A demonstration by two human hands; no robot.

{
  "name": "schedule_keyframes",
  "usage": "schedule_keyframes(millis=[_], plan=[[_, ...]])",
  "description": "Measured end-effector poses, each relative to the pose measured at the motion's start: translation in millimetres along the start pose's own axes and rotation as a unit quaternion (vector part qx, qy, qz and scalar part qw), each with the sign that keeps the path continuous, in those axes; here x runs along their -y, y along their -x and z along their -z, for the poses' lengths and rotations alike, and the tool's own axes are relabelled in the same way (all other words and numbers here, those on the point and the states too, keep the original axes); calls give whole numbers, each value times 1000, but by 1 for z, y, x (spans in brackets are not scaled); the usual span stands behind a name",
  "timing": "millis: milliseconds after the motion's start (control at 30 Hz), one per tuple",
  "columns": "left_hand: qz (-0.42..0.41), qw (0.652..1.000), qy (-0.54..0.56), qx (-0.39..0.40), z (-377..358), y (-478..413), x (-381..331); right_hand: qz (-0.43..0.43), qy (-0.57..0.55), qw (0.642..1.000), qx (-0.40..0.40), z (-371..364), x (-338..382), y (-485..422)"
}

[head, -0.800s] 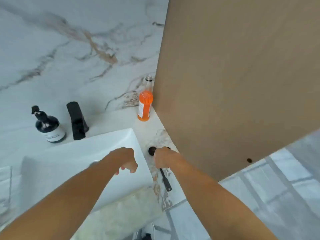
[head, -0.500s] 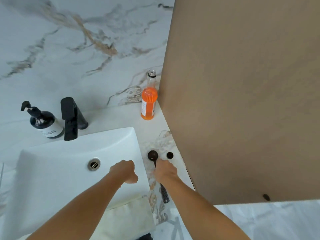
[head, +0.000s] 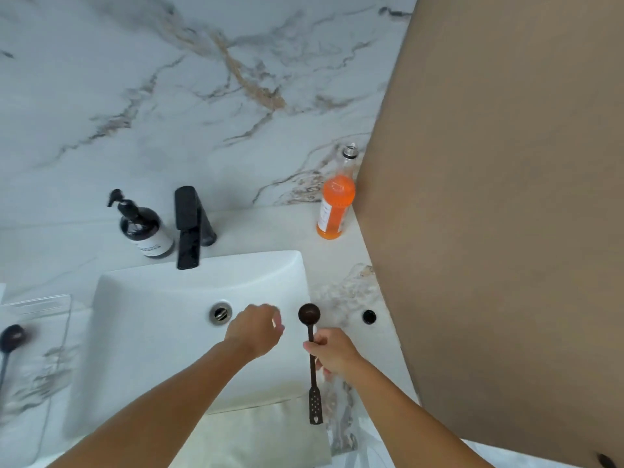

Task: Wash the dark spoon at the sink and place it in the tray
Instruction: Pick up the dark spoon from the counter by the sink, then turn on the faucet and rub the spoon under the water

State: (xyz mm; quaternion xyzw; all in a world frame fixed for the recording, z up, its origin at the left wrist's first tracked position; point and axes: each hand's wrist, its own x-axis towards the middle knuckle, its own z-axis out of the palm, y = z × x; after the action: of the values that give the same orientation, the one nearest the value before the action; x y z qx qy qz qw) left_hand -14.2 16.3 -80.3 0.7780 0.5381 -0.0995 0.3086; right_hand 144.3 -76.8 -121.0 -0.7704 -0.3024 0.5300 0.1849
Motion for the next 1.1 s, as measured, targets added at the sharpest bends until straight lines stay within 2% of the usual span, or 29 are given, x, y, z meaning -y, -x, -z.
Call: schedule_keyframes(millis=[100, 167, 233, 300, 433, 633, 1100], plan=[[-54, 987, 15, -151, 61, 9, 27, 27, -1, 999, 35, -28, 25, 0], [-97, 958, 8, -271, 107, 10, 47, 41, -13, 998, 51, -49, 47, 0], [-129, 930, -14, -344, 147, 3, 68, 45, -32, 997, 61, -70, 70, 0], [-112, 937, -58, -326, 173, -9, 87, 42, -60, 995, 70, -89, 87, 0], [-85, 964, -130, -214, 184, -34, 111, 23, -145, 985, 95, -114, 112, -3], [-149, 947, -164, -234, 185, -56, 113, 14, -198, 978, 60, -124, 133, -7], [-146, 954, -151, -214, 191, -56, 107, 20, -174, 983, 55, -129, 143, -18]])
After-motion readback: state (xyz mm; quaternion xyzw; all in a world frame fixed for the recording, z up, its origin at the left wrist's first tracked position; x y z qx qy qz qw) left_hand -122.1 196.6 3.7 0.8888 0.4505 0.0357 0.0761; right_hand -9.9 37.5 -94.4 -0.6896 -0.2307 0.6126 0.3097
